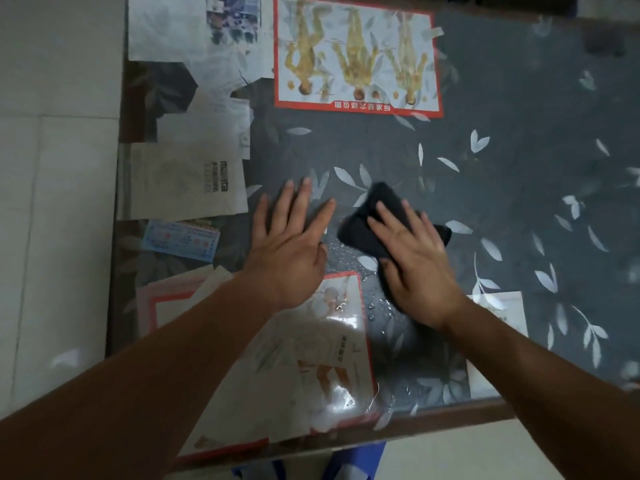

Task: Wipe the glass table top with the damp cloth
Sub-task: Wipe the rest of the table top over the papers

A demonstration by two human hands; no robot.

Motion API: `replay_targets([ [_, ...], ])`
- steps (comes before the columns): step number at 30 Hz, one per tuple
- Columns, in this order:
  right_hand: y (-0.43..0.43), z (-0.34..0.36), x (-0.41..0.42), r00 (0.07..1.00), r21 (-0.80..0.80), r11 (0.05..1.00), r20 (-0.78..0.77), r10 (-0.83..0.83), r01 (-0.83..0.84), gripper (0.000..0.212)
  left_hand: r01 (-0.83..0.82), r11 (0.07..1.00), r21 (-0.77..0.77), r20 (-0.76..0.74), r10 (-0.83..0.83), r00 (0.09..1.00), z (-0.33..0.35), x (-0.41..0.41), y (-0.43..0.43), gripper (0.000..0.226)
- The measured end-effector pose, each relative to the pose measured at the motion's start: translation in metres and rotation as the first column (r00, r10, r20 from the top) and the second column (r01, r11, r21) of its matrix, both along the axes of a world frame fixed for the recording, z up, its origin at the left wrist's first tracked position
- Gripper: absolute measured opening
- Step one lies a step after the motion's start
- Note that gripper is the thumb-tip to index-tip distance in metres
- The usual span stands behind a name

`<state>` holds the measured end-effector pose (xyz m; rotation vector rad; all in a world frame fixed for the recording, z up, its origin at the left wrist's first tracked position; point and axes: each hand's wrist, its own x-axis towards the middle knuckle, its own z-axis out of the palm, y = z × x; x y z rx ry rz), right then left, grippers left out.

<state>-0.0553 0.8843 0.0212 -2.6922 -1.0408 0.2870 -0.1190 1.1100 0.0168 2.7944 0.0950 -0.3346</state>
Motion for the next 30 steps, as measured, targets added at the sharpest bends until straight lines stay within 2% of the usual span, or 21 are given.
replay_targets([
  [2,-0.027,0.000,0.006,1.000,-0.018,1.000,0.009,0.003,-0.003,0.059,-0.004,1.000,0.007,0.024,0.004,1.000,-0.001,-0.001,0.000,0.064],
  [3,-0.033,0.000,0.015,0.998,-0.016,0.998,0.019,-0.057,0.057,0.058,-0.003,1.000,0.015,0.032,0.003,0.999,-0.002,-0.001,-0.001,0.064],
  [7,0.007,-0.002,0.035,0.899,0.036,0.898,0.011,-0.439,0.438,0.061,-0.006,1.000,0.011,0.028,0.005,1.000,-0.003,0.001,-0.001,0.066],
  [8,0.020,-0.001,0.028,0.902,0.056,0.900,0.006,-0.432,0.431,0.062,-0.008,1.000,0.002,0.015,0.008,1.000,-0.002,0.001,-0.001,0.066],
  [10,0.028,0.000,0.001,0.967,0.044,0.966,0.006,-0.255,0.255,0.063,-0.008,1.000,-0.012,-0.012,0.008,1.000,0.000,0.003,0.000,0.068],
  [12,0.008,0.004,-0.027,0.998,-0.003,0.998,-0.016,-0.062,0.062,0.061,0.000,1.000,-0.014,-0.028,0.000,1.000,0.000,0.003,0.001,0.069],
  [14,-0.022,0.007,-0.033,0.999,-0.016,0.999,-0.034,0.036,-0.037,0.058,0.004,1.000,0.002,-0.024,-0.004,1.000,0.000,0.003,0.001,0.070],
  [16,-0.040,0.006,-0.021,1.000,-0.029,1.000,-0.023,0.005,-0.006,0.057,0.009,1.000,0.009,-0.030,-0.009,1.000,0.001,0.003,0.001,0.070],
  [18,-0.029,0.004,0.003,0.978,0.011,0.978,-0.005,-0.206,0.206,0.059,0.011,1.000,0.011,-0.032,-0.011,0.999,0.000,0.004,0.002,0.070],
  [20,0.004,0.003,0.010,0.904,0.044,0.903,-0.018,-0.428,0.428,0.061,0.013,1.000,0.008,-0.045,-0.013,0.999,-0.001,0.005,0.002,0.072],
  [21,0.020,0.003,0.004,0.891,0.058,0.889,-0.020,-0.453,0.454,0.062,0.010,1.000,0.009,-0.054,-0.009,0.998,-0.001,0.005,0.002,0.074],
  [24,0.032,0.001,-0.040,0.974,0.062,0.973,-0.007,-0.224,0.224,0.061,0.006,1.000,0.014,-0.077,-0.005,0.997,0.000,0.006,0.002,0.075],
  [26,0.010,0.004,-0.065,0.995,0.034,0.995,-0.020,-0.095,0.096,0.060,0.008,1.000,0.015,-0.083,-0.007,0.997,0.000,0.007,0.002,0.074],
  [28,-0.022,0.005,-0.067,0.997,0.027,0.997,-0.025,-0.068,0.069,0.059,0.011,1.000,0.020,-0.046,-0.010,0.999,0.000,0.005,0.002,0.074],
  [30,-0.052,0.002,-0.049,0.989,0.020,0.989,0.017,-0.149,0.148,0.060,0.012,0.999,0.036,-0.003,-0.012,1.000,-0.002,0.002,0.001,0.076],
])
